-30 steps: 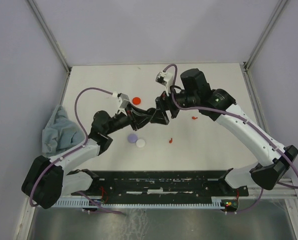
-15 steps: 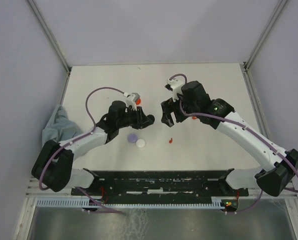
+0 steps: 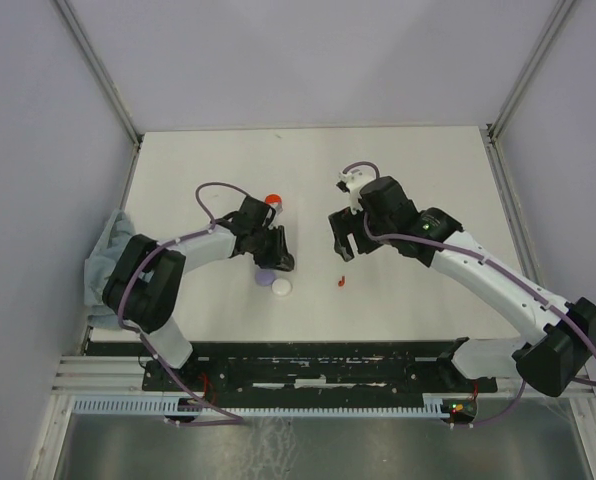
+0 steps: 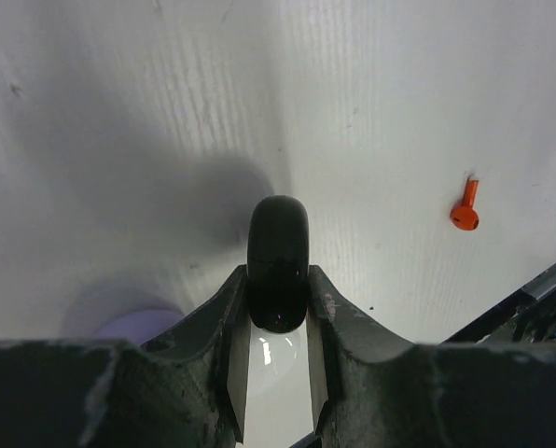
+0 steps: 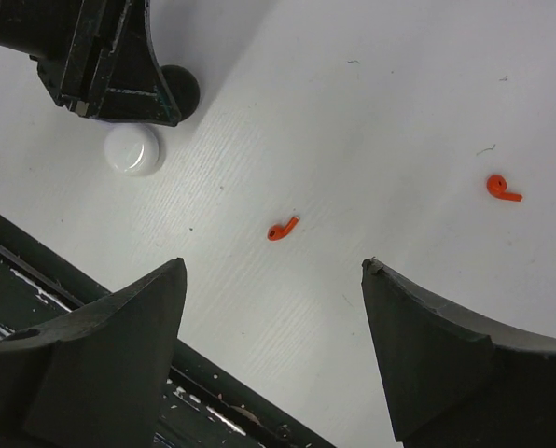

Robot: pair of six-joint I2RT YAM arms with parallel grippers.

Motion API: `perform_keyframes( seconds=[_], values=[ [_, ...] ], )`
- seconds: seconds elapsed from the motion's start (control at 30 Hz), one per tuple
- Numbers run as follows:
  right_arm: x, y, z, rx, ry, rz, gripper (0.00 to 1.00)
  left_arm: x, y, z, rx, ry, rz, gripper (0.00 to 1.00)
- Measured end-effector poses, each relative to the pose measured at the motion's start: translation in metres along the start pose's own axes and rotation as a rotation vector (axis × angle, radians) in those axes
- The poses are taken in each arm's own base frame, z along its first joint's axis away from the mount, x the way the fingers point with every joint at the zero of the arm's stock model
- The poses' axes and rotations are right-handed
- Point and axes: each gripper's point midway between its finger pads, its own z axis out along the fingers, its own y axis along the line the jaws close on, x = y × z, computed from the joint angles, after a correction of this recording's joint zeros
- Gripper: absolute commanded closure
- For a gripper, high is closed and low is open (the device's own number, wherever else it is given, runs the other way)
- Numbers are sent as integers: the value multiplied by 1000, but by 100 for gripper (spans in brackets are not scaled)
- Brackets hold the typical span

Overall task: Insert the wireless bluetooth earbuds into the charging case
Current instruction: Place the charging case at the center of the board.

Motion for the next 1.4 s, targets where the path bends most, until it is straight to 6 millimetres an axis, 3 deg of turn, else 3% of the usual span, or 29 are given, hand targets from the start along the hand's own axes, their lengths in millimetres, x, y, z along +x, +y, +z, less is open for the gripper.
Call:
perform_keyframes(
  seconds=[0.17, 0.5, 0.73, 0.93, 1.17, 1.3, 1.4],
  values=[
    [5, -5, 1, 24, 8, -1, 15, 12, 8, -1, -35, 54, -25, 65],
    [6, -10, 2, 45, 8, -13, 15, 7, 15, -4, -112, 83, -45, 42],
    [6, -15, 2, 70, 4, -25, 14, -7, 25, -18, -207, 65, -48, 37],
    [7, -20, 2, 92, 5, -30, 14, -45, 29, -49, -314, -54, 22, 31],
    [7, -23, 2, 111, 5, -31, 14, -119, 32, -84, -437, -258, 109, 19],
    [8, -24, 1, 112, 7, -31, 13, -160, 27, -92, -447, -348, 128, 18],
    [8, -24, 0, 112, 7, -31, 13, -183, 29, -83, -455, -384, 120, 17]
  ],
)
